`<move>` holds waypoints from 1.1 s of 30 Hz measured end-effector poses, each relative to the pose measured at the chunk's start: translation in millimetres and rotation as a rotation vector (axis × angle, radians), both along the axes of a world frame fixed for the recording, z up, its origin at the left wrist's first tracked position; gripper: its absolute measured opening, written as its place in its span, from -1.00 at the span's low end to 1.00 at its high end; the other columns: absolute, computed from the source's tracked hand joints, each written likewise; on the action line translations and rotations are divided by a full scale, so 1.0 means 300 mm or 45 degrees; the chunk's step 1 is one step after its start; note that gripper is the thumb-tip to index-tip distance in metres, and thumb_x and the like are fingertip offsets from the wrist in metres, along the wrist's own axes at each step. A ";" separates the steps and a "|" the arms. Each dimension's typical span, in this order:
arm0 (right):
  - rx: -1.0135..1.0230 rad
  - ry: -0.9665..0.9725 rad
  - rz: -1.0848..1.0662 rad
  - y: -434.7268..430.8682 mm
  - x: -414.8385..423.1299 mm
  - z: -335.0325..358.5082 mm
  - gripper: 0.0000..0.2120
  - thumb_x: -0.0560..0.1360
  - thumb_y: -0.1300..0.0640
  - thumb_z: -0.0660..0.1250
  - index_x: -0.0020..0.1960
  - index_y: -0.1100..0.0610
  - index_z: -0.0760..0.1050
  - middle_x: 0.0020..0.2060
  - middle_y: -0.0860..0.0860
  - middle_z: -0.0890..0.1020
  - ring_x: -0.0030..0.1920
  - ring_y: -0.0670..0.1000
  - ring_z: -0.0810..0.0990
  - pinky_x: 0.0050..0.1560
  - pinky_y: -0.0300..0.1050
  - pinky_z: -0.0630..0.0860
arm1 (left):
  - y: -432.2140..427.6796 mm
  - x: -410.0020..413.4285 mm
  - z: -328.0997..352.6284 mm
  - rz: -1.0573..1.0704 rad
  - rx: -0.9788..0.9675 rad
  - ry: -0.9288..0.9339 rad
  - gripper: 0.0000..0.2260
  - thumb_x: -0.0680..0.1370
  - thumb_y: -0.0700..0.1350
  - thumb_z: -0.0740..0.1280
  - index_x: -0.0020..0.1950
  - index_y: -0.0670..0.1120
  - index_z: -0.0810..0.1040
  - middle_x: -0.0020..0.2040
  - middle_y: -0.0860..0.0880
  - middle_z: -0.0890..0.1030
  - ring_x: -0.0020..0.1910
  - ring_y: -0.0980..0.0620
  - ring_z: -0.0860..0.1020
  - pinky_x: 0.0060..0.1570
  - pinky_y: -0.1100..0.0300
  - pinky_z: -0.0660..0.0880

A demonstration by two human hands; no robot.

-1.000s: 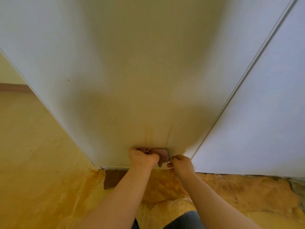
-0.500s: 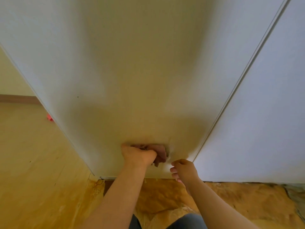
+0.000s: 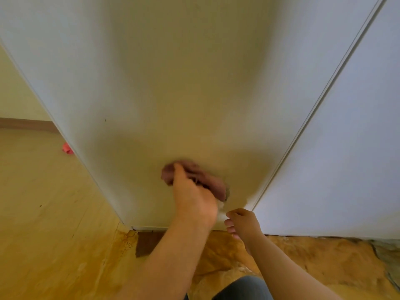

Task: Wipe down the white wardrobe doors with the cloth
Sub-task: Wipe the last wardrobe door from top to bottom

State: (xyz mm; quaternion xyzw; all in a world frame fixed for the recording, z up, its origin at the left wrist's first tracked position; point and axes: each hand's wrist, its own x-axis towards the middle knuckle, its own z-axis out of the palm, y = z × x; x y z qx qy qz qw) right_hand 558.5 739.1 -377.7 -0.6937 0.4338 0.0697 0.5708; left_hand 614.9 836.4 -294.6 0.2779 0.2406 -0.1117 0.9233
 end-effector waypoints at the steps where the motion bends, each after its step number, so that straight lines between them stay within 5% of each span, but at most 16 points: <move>1: 0.005 0.005 -0.019 -0.004 -0.007 -0.001 -0.85 0.57 0.20 0.17 0.07 0.19 0.49 -0.18 0.13 0.61 -0.21 0.07 0.54 -0.12 -0.09 0.53 | -0.028 -0.029 0.032 0.073 0.297 -0.294 -0.74 0.62 0.14 0.10 -0.11 0.05 0.47 -0.19 -0.01 0.47 -0.24 0.08 0.46 -0.13 0.22 0.42; 2: 0.016 0.001 -0.046 -0.007 -0.013 0.002 -0.86 0.57 0.21 0.17 0.05 0.19 0.48 -0.20 0.14 0.60 -0.21 0.09 0.54 -0.06 -0.05 0.54 | -0.051 -0.056 0.054 0.148 0.703 -0.685 -0.74 0.59 0.21 0.08 0.15 0.16 0.45 0.10 -0.05 0.48 0.05 0.02 0.48 0.12 0.13 0.40; 4: 0.023 -0.012 -0.063 -0.011 -0.013 0.015 -0.86 0.57 0.22 0.16 0.02 0.19 0.48 -0.24 0.13 0.58 -0.23 0.08 0.53 -0.08 -0.04 0.54 | -0.077 -0.037 -0.022 0.277 1.627 -1.445 -0.55 0.62 0.20 -0.04 0.51 0.16 0.08 0.52 0.02 0.06 0.49 -0.09 0.07 0.47 0.03 -0.01; 6: 0.000 -0.015 -0.040 -0.020 -0.007 0.025 -0.84 0.56 0.22 0.16 0.03 0.20 0.50 -0.29 0.10 0.57 -0.31 0.03 0.49 -0.27 -0.14 0.46 | -0.062 0.060 -0.093 0.438 2.259 -1.718 -0.51 0.66 0.09 -0.08 0.56 -0.04 -0.04 0.56 -0.04 -0.08 0.51 -0.18 -0.07 0.48 -0.03 -0.17; 10: -0.001 -0.011 -0.040 -0.033 -0.016 0.025 -0.82 0.56 0.23 0.16 0.06 0.21 0.50 -0.31 0.08 0.56 -0.35 0.02 0.47 -0.31 -0.19 0.40 | 0.087 0.207 -0.251 0.557 2.904 -2.381 -0.72 0.61 -0.10 0.06 0.28 -0.08 0.38 0.32 -0.06 0.34 0.48 -0.19 0.06 0.48 -0.05 -0.07; 12: 0.003 -0.002 -0.034 -0.029 -0.023 0.024 -0.82 0.56 0.22 0.15 0.06 0.21 0.50 -0.27 0.10 0.58 -0.30 0.03 0.51 -0.24 -0.16 0.44 | 0.188 0.244 -0.307 0.357 3.017 -2.734 -0.69 0.63 -0.16 -0.06 0.24 -0.04 0.40 0.25 -0.01 0.39 0.47 -0.15 0.15 0.44 0.04 0.07; 14: 0.002 -0.010 -0.027 -0.027 -0.024 0.025 -0.82 0.56 0.22 0.15 0.07 0.21 0.50 -0.25 0.10 0.59 -0.27 0.04 0.52 -0.19 -0.13 0.46 | 0.229 0.255 -0.271 0.238 3.013 -2.844 -0.52 0.66 -0.14 -0.18 0.04 0.01 0.55 0.02 0.01 0.54 0.12 -0.05 0.49 0.14 0.14 0.35; 16: -0.006 -0.024 -0.028 -0.032 -0.017 0.031 -0.81 0.56 0.22 0.15 0.08 0.20 0.50 -0.25 0.10 0.59 -0.26 0.05 0.52 -0.16 -0.12 0.46 | 0.210 0.249 -0.194 0.276 2.893 -2.849 -0.42 0.68 -0.10 -0.13 -0.20 -0.01 0.67 -0.22 0.00 0.65 -0.14 -0.03 0.58 -0.09 0.12 0.41; 19: -0.008 -0.047 -0.044 -0.035 0.003 0.040 -0.84 0.57 0.20 0.15 0.07 0.18 0.48 -0.23 0.09 0.59 -0.26 0.04 0.52 -0.17 -0.13 0.47 | 0.117 0.244 -0.100 0.560 2.767 -2.682 -0.72 0.63 -0.02 0.12 0.22 -0.01 0.55 -0.02 -0.02 0.68 0.01 -0.09 0.57 -0.03 0.04 0.39; 21: -0.001 -0.049 -0.045 -0.029 0.012 0.035 -0.85 0.57 0.19 0.16 0.07 0.17 0.47 -0.22 0.09 0.59 -0.27 0.03 0.52 -0.20 -0.15 0.48 | 0.105 0.270 -0.119 0.594 2.780 -2.732 -0.70 0.63 -0.06 0.10 0.36 0.04 0.37 0.12 0.07 0.64 0.13 -0.03 0.47 0.08 0.04 0.36; 23: -0.005 -0.031 -0.025 -0.022 0.011 0.018 -0.83 0.57 0.20 0.16 0.08 0.19 0.49 -0.24 0.08 0.59 -0.28 0.03 0.52 -0.25 -0.17 0.45 | 0.141 0.282 -0.224 0.350 2.889 -2.966 -0.68 0.64 -0.16 -0.01 0.36 0.04 0.31 0.28 0.07 0.53 0.27 0.05 0.38 0.37 0.05 0.19; 25: 0.010 -0.021 -0.010 -0.011 -0.002 -0.005 -0.81 0.57 0.21 0.15 0.08 0.20 0.51 -0.25 0.09 0.59 -0.30 0.02 0.51 -0.29 -0.20 0.43 | 0.192 0.268 -0.358 -0.125 3.124 -3.073 -0.59 0.52 -0.20 0.04 0.35 0.03 0.26 0.32 0.08 0.46 0.29 0.08 0.33 0.46 0.07 -0.02; 28: 0.024 0.005 -0.002 -0.012 -0.021 -0.020 -0.81 0.57 0.21 0.13 0.03 0.19 0.51 -0.25 0.09 0.58 -0.29 0.01 0.51 -0.28 -0.20 0.44 | 0.222 0.231 -0.426 -0.756 3.407 -2.861 -0.40 0.34 -0.14 0.06 0.41 0.07 0.23 0.22 0.10 0.55 0.20 0.06 0.40 0.24 0.10 0.24; 33: 0.049 -0.016 -0.089 -0.058 -0.043 -0.017 -0.83 0.58 0.20 0.15 0.07 0.18 0.49 -0.26 0.09 0.58 -0.30 0.01 0.51 -0.31 -0.20 0.43 | 0.092 0.201 -0.333 -0.197 3.081 -3.003 -0.56 0.47 -0.17 0.13 0.37 -0.04 0.31 0.18 0.03 0.59 0.17 -0.04 0.40 0.22 0.06 0.27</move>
